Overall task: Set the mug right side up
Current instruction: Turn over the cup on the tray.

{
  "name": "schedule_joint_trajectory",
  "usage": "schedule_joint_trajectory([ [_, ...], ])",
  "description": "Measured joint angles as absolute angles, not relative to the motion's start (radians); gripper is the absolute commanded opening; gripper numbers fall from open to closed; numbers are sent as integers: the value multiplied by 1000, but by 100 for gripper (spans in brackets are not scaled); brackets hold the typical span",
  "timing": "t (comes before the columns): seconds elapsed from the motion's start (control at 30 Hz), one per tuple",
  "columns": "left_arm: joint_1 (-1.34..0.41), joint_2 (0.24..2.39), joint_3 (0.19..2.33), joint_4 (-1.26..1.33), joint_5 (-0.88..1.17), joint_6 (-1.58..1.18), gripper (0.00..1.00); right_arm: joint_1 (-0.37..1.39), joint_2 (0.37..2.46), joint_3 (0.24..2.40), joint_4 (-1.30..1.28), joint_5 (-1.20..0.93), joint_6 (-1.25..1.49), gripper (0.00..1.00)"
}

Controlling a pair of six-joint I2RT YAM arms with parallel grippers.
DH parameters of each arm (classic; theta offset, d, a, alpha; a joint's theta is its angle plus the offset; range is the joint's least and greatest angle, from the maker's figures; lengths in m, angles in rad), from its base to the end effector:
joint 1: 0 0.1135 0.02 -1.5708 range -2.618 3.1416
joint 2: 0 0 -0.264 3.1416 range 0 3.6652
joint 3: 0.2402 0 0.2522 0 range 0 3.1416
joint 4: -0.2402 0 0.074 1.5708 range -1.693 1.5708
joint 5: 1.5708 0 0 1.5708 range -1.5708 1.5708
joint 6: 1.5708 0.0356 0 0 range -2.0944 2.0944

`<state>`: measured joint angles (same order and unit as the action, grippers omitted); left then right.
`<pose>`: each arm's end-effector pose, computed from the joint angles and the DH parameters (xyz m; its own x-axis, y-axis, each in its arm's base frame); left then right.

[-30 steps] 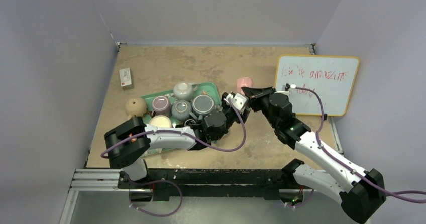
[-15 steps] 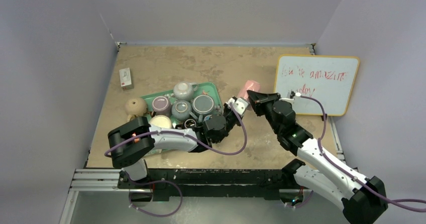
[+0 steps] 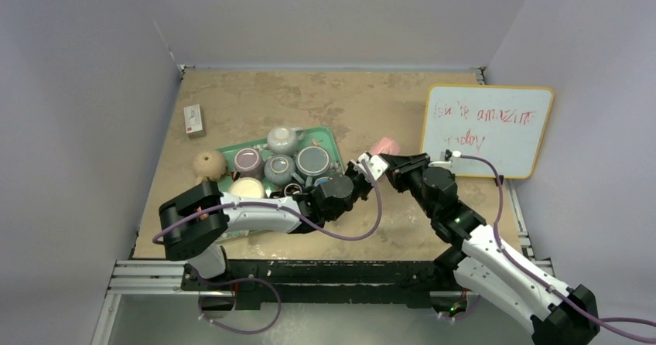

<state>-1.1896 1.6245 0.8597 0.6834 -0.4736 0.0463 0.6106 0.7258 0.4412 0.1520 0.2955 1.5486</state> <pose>0.1482 -0.3261 0.2422 0.0002 0.1102 -0.9939 0.6576 0.7487 0.0832 0.1547 0.0956 0.2632 -0.3143 0.9474 -0.0605 0.1014 0.0968 0.9901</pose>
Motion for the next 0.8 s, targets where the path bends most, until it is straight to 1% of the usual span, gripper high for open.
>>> schedule_joint_trajectory([
  [0.13,-1177,1625,902,543,-485,41,0,643,670,402,107,245,1520,43],
  [0.3,-1166,1625,949,368,-492,20,0,648,590,359,17,235,1475,48],
  [0.4,-1166,1625,987,294,-492,7,0,648,524,352,-62,240,1436,53],
  [0.53,-1165,1627,1073,154,-482,-34,0,648,419,352,-169,248,1375,67],
  [0.6,-1161,1640,1160,36,-467,-52,0,648,361,364,-235,251,1327,79],
  [0.67,-1156,1673,1271,-89,-449,-74,0,648,326,390,-293,255,1283,94],
  [0.7,-1152,1696,1335,-152,-439,-89,0,648,311,409,-325,260,1259,98],
  [0.8,-1141,1771,1522,-350,-408,-113,0,648,276,468,-399,267,1198,99],
])
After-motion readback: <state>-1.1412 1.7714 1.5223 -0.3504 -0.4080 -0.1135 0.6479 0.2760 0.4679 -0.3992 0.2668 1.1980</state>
